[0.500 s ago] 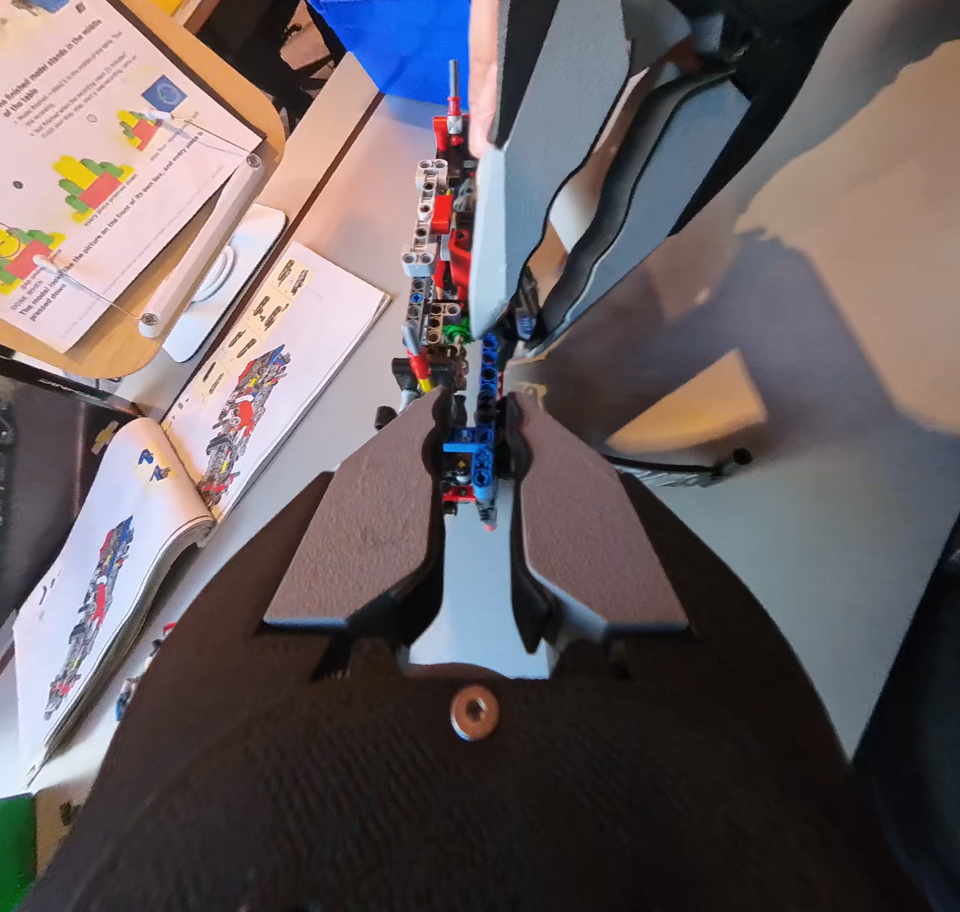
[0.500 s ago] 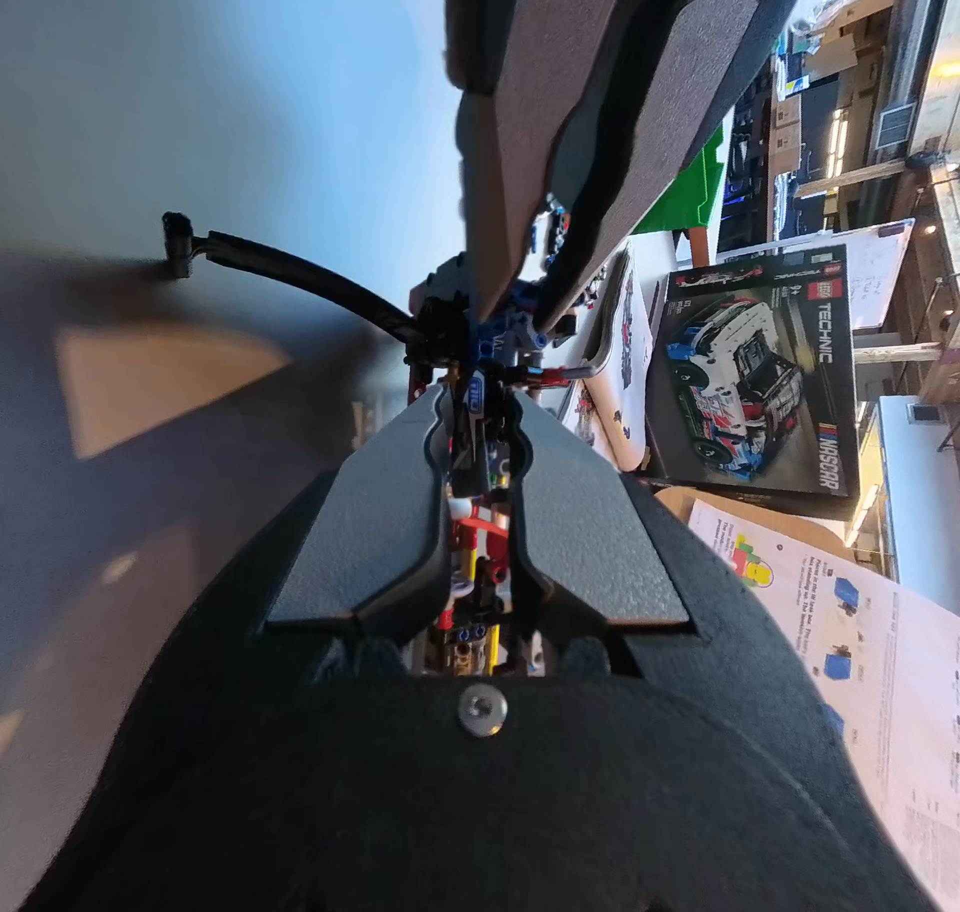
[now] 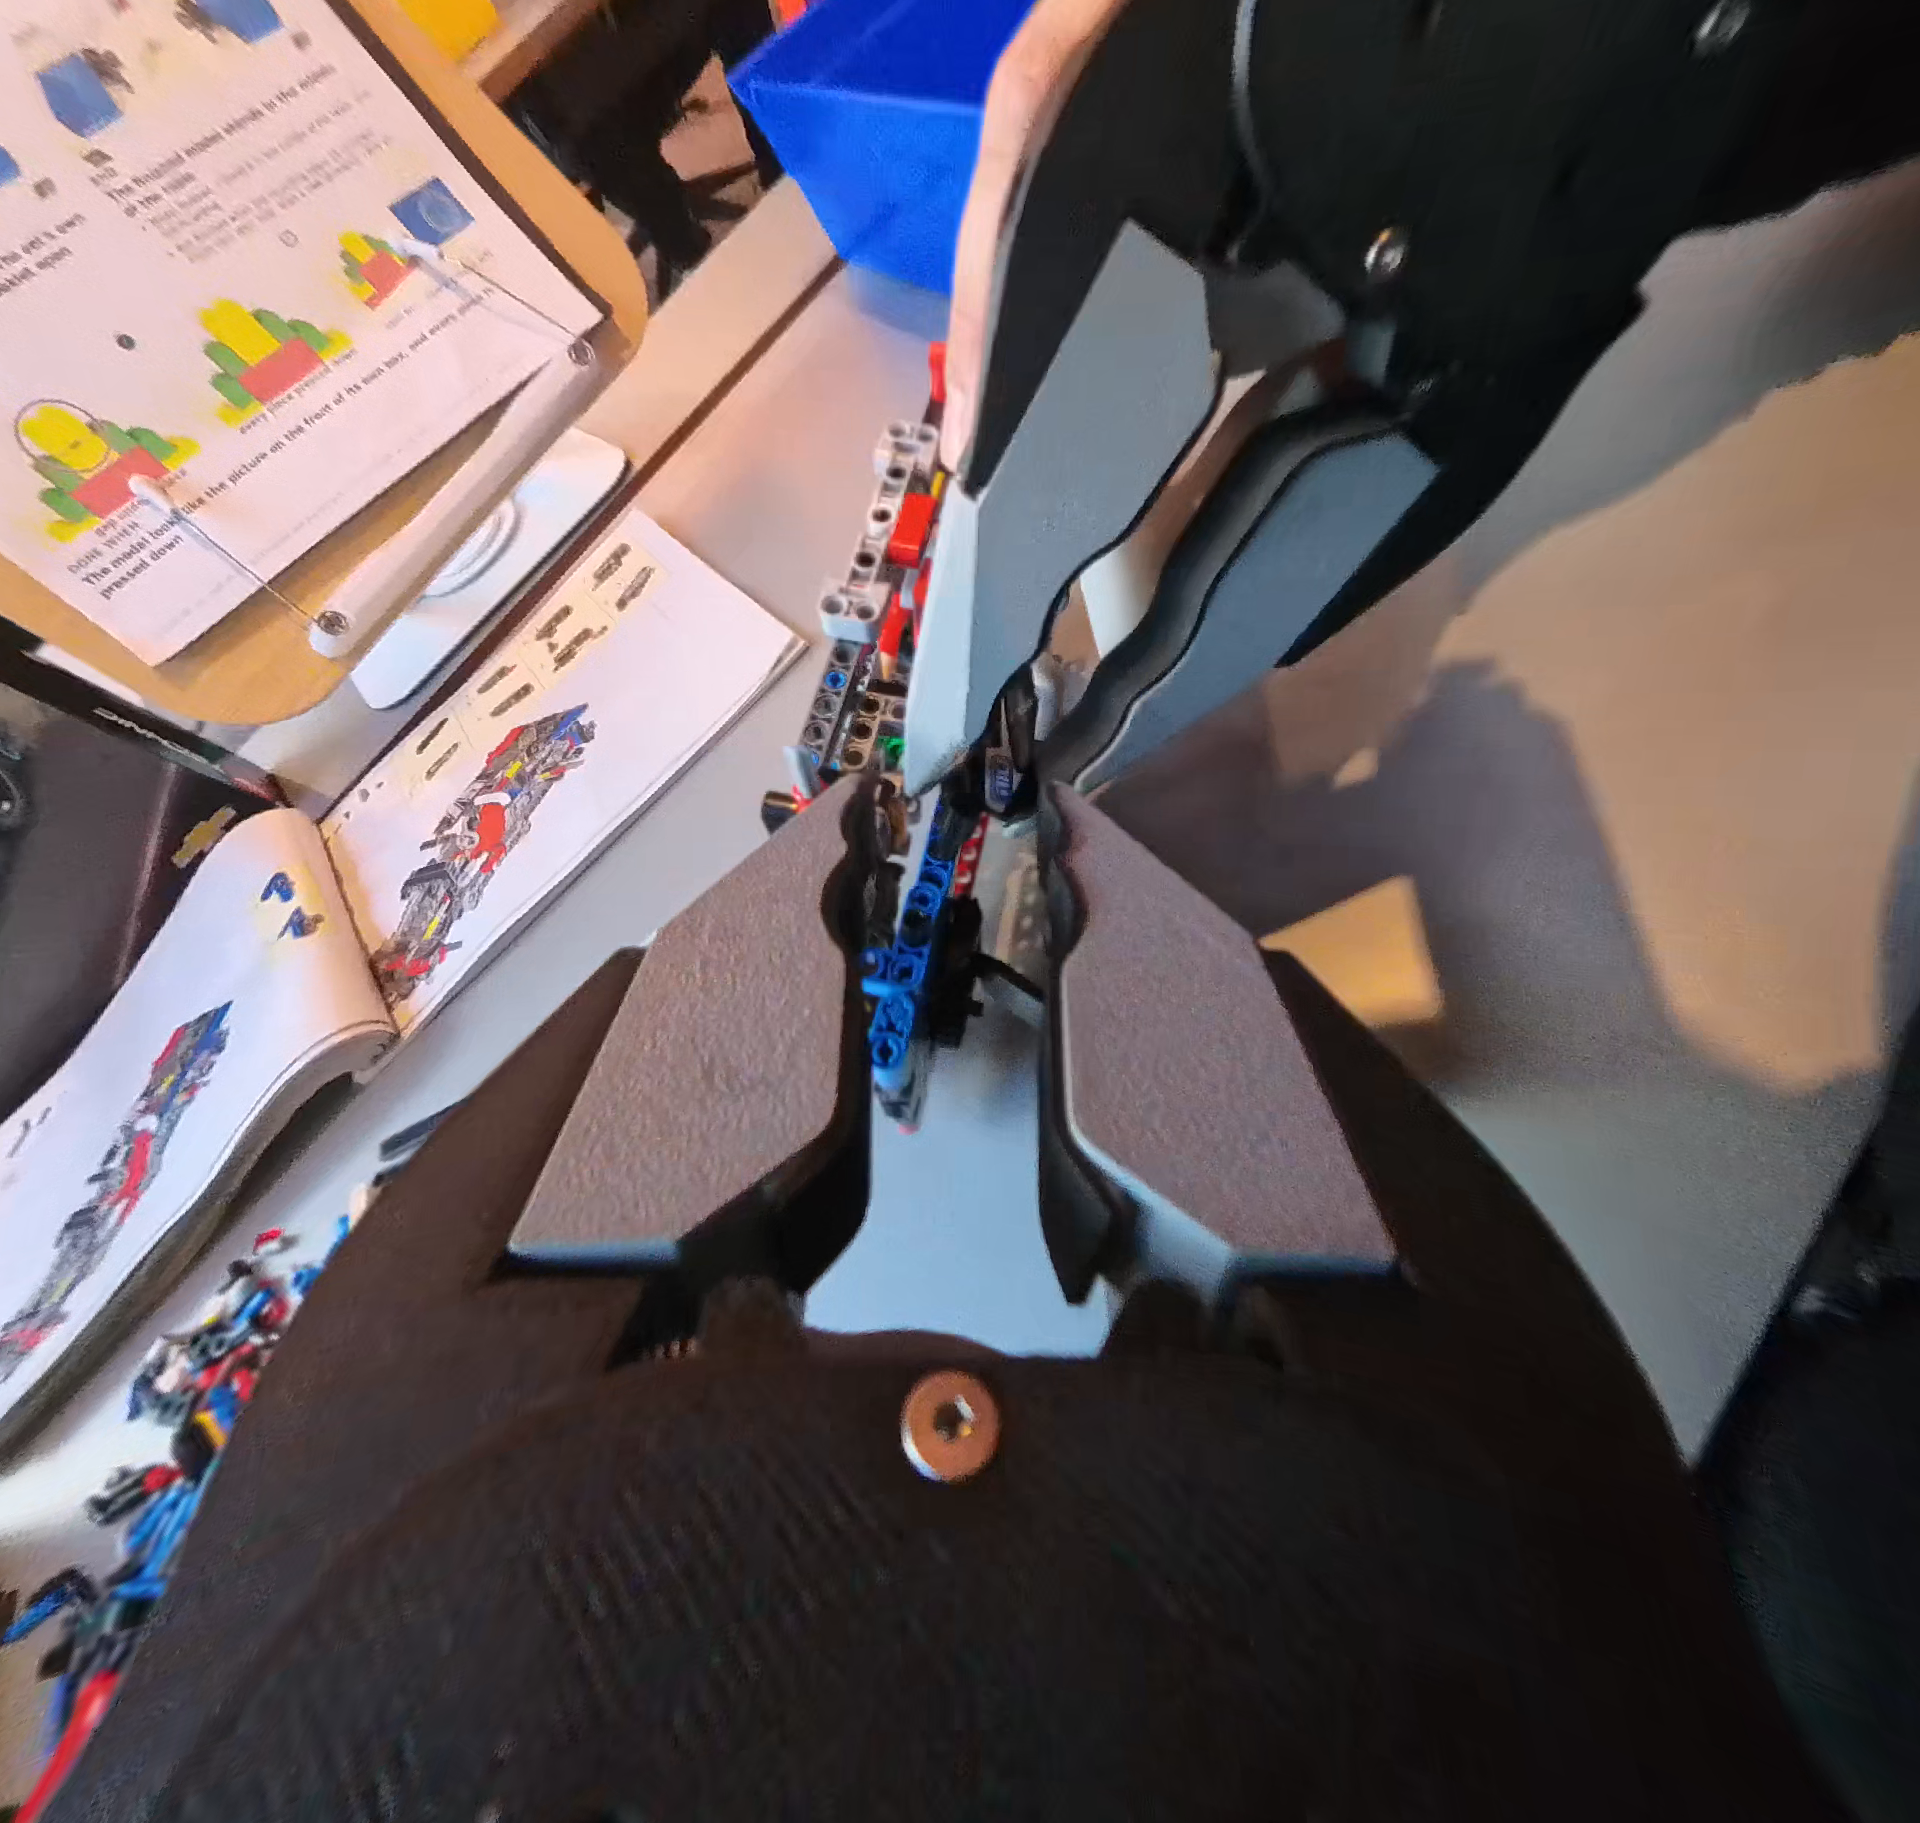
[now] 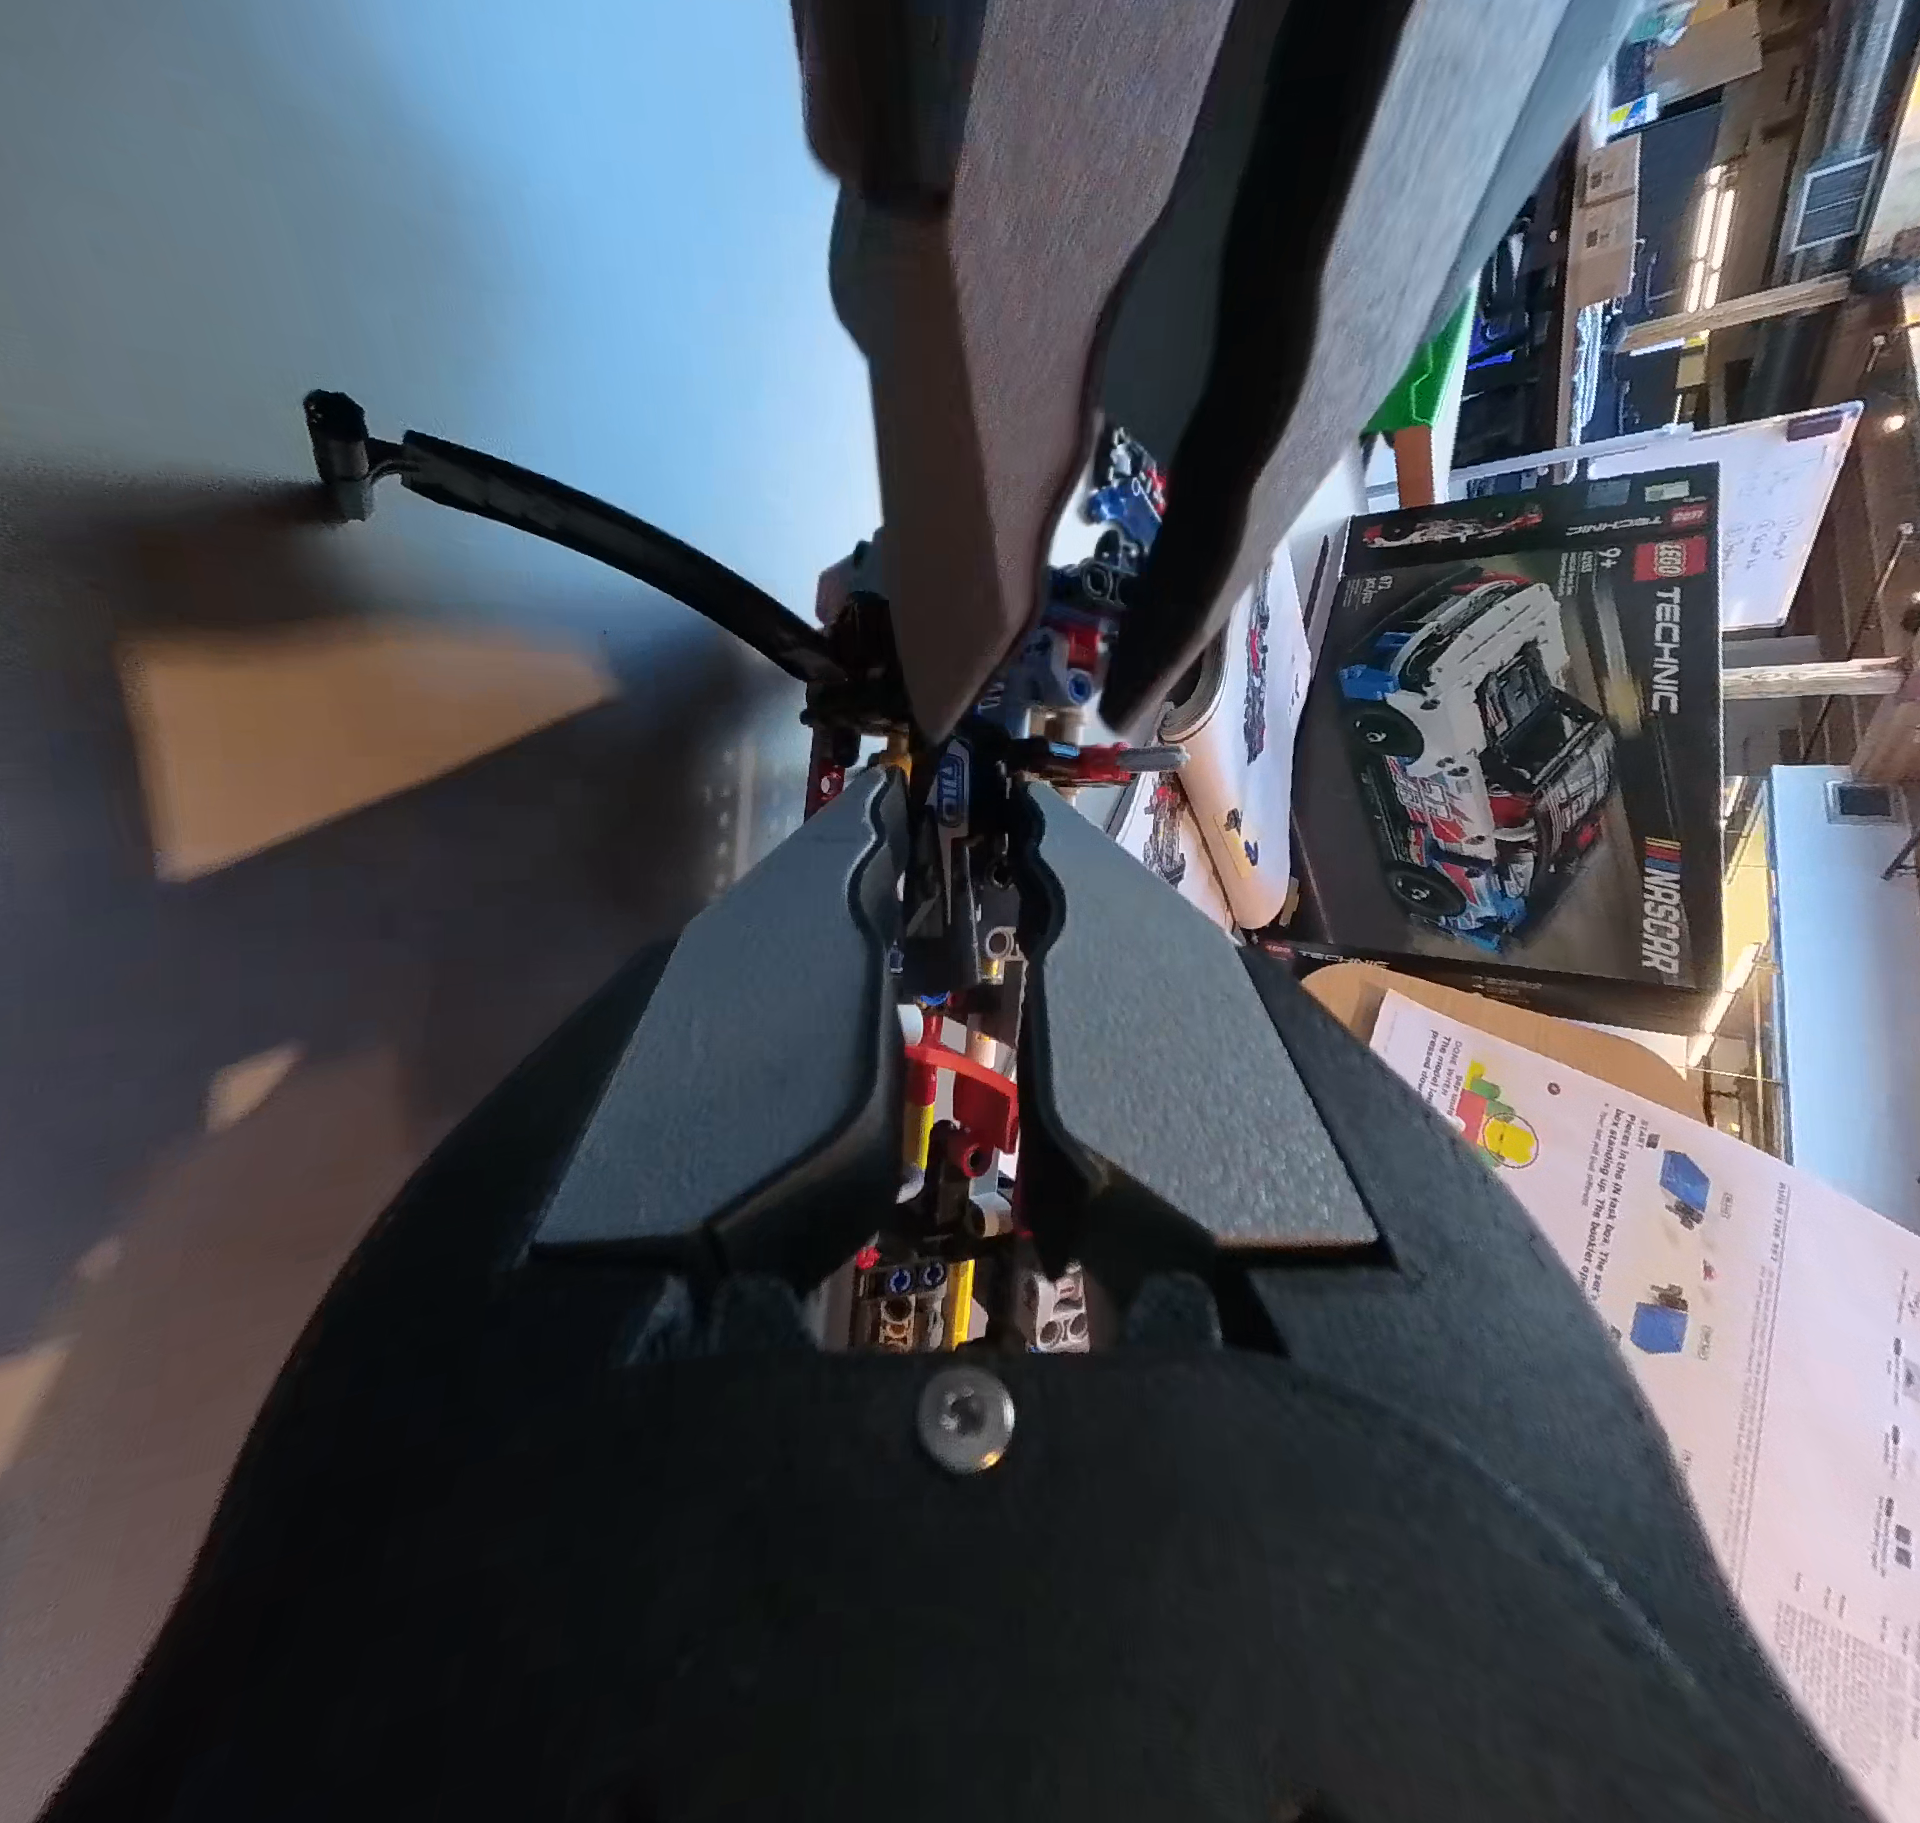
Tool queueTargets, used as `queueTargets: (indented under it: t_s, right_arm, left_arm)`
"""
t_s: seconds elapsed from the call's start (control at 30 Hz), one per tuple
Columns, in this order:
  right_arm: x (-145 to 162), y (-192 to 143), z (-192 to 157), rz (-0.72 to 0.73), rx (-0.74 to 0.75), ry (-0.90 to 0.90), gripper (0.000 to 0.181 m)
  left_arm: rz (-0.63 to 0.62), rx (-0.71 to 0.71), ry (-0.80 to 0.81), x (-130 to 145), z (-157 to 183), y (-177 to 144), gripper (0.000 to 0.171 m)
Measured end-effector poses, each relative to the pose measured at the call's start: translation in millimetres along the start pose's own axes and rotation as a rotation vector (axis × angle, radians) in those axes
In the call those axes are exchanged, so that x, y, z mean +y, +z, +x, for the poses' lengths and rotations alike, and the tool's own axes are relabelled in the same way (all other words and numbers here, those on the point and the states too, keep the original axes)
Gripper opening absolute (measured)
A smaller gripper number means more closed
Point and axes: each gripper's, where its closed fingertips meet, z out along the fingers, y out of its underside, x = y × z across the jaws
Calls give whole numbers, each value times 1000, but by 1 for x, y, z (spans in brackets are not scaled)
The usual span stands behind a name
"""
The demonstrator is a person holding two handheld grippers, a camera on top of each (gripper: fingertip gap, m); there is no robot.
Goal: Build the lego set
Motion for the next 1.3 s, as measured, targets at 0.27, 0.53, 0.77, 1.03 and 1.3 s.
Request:
queueTargets:
  t_s: [0.27, 0.53, 0.77, 1.03, 1.3]
  right_arm:
    - [-2, 1, 1, -6, -3, 16, 15]
    - [-5, 1, -9, -34, -83, 32, 15]
    - [-9, 5, -11, -78, -153, 56, 15]
    - [-10, -3, -6, -123, -96, 90, 15]
    - [1, -8, -6, -202, 71, 21, 15]
  left_arm:
    - [10, -22, -14, 13, -21, -7, 67]
    - [26, 223, -114, 40, -18, 18, 63]
    - [117, 282, -128, 42, -21, 21, 60]
    - [172, 261, -153, 40, -23, 21, 59]
    - [263, 76, 109, 13, -19, -13, 26]
